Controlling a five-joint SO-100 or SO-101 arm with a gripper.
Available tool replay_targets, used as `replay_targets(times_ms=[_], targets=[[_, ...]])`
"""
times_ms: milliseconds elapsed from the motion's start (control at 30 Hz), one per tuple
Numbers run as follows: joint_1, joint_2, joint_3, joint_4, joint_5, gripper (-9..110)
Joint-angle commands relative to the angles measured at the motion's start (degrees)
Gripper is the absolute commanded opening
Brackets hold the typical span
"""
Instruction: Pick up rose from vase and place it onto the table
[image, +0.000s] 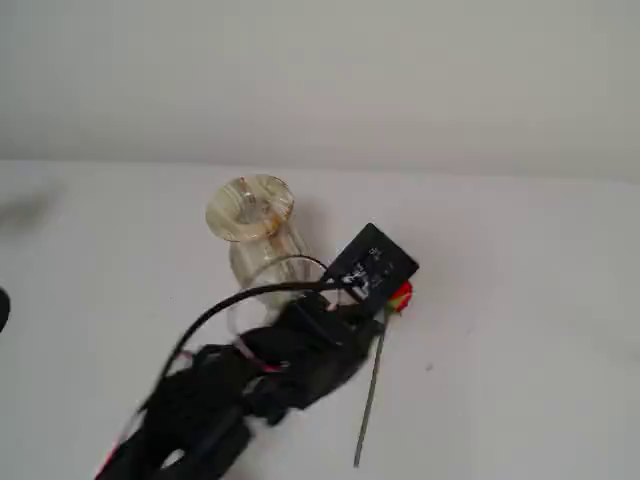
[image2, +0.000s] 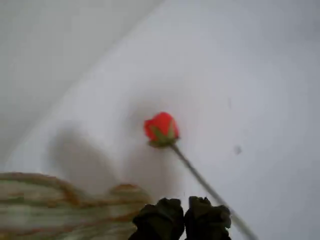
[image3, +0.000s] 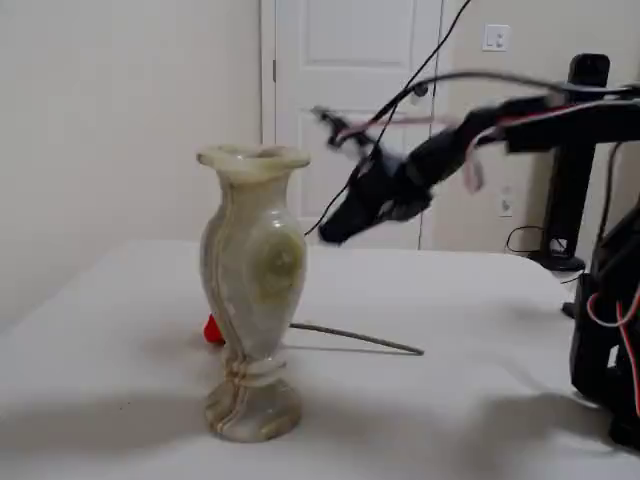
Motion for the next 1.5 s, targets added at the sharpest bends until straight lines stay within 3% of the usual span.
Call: replay_targets(times_ms=[0, 100, 233, 667, 1033, 1467], targets=[[-1.2, 15.1, -8.0, 16.6, 21.4, 0], [-1.1, 19.2, -11.2, 26.5, 35.4, 0], [-1.8, 27.0, -7.8, 30.4, 43.0, 0], [-4.6, 56.3, 20.0, 31.4, 39.9, 0], [-4.1, 56.3, 37.6, 30.9, 40.3, 0], [-1.6, 56.2, 43.9, 29.7, 42.5, 0]])
